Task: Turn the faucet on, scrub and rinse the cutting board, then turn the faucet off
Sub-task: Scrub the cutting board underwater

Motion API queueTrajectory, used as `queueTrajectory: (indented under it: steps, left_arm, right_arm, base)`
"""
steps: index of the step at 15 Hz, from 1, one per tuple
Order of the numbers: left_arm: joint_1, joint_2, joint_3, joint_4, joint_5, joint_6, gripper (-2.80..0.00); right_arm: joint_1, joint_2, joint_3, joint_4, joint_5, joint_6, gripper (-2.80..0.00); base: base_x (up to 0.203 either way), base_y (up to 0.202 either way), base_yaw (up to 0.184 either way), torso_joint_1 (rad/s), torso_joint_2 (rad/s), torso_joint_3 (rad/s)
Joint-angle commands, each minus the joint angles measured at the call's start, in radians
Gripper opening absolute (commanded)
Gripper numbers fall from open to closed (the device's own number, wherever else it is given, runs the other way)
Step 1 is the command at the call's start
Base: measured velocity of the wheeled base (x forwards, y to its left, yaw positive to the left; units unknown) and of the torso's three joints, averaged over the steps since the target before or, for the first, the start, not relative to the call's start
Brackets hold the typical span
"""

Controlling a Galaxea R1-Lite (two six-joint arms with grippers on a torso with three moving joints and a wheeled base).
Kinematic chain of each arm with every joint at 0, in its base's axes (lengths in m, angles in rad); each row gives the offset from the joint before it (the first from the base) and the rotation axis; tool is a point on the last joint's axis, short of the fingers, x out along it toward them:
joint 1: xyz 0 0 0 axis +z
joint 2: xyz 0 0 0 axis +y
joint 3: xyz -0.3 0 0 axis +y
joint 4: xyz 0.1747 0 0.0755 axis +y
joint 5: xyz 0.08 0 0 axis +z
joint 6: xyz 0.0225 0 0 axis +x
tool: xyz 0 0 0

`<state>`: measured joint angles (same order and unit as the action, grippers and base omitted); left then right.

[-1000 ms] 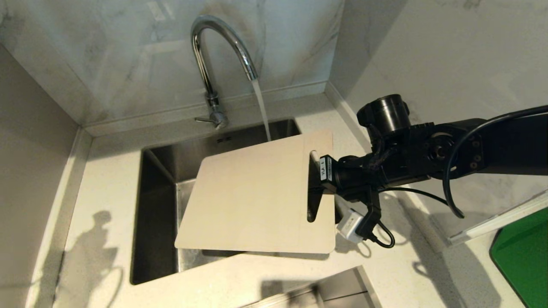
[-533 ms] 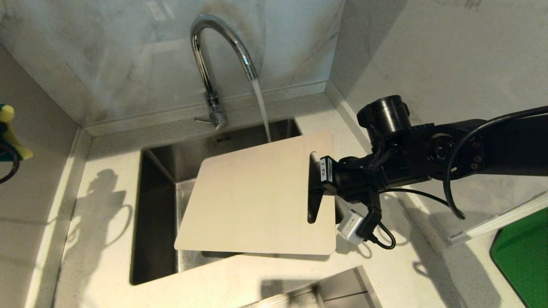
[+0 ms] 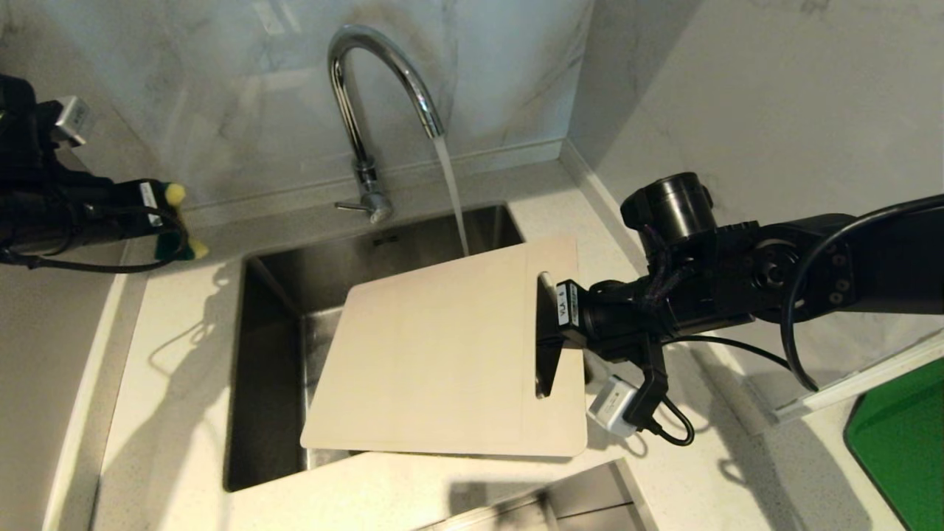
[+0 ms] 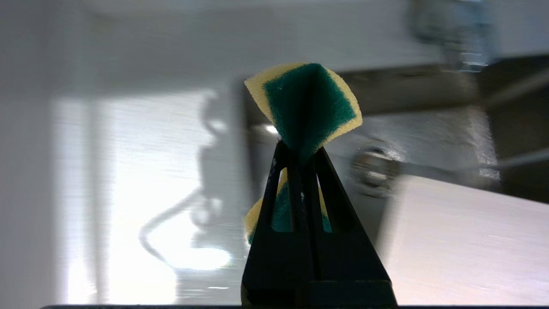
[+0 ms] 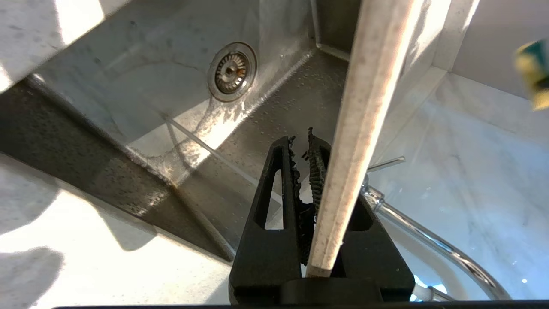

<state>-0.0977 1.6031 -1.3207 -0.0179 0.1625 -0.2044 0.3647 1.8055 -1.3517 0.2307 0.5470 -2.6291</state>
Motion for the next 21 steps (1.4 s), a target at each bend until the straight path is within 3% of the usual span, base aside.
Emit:
queueTrajectory:
  steps: [1, 3, 7, 11, 13, 18, 21]
  left_arm:
    - [-0.110, 0.089, -0.109, 0.074, -0.006, -0.073, -2.80]
    - [-0.178, 0.128, -0.151, 0.101, -0.047, -0.167, -2.80]
    - [-0.233, 0.165, -0.299, 0.198, -0.127, -0.254, -2.80]
    - [-0.297, 0.196, -0.470, 0.313, -0.230, -0.387, -2.80]
    - [-0.350, 0.195, -0.484, 0.351, -0.306, -0.445, -2.80]
    - [-0.395, 0.215, -0.477, 0.362, -0.403, -0.515, -2.80]
    - [-0.394, 0.238, -0.479, 0.361, -0.408, -0.519, -2.80]
  right_arm:
    - [0.004, -0.008, 0.000, 0.001, 0.004, -0.016, -2.80]
    - [0.021, -0.006, 0.005, -0.031, 0.002, -0.018, -2.80]
    - [0.062, -0.005, 0.007, -0.056, -0.011, -0.019, -2.80]
    - [0.091, -0.013, 0.001, -0.062, -0.063, -0.020, -2.80]
    - [0.111, -0.012, -0.005, -0.076, -0.095, -0.016, -2.80]
    - [0.132, -0.011, -0.078, -0.079, -0.103, -0.014, -2.80]
    - [0.177, -0.009, -0.092, -0.079, -0.104, -0.015, -2.80]
  base:
    - [0.000, 0.000, 0.000, 0.000, 0.00, 0.000]
    - [0.000, 0.000, 0.000, 0.000, 0.00, 0.000]
    - [0.000, 0.000, 0.000, 0.000, 0.00, 0.000]
    - [0.000, 0.000, 0.000, 0.000, 0.00, 0.000]
    - [0.000, 0.000, 0.000, 0.000, 0.00, 0.000]
    - [0.000, 0.000, 0.000, 0.000, 0.00, 0.000]
    - [0.000, 0.000, 0.000, 0.000, 0.00, 0.000]
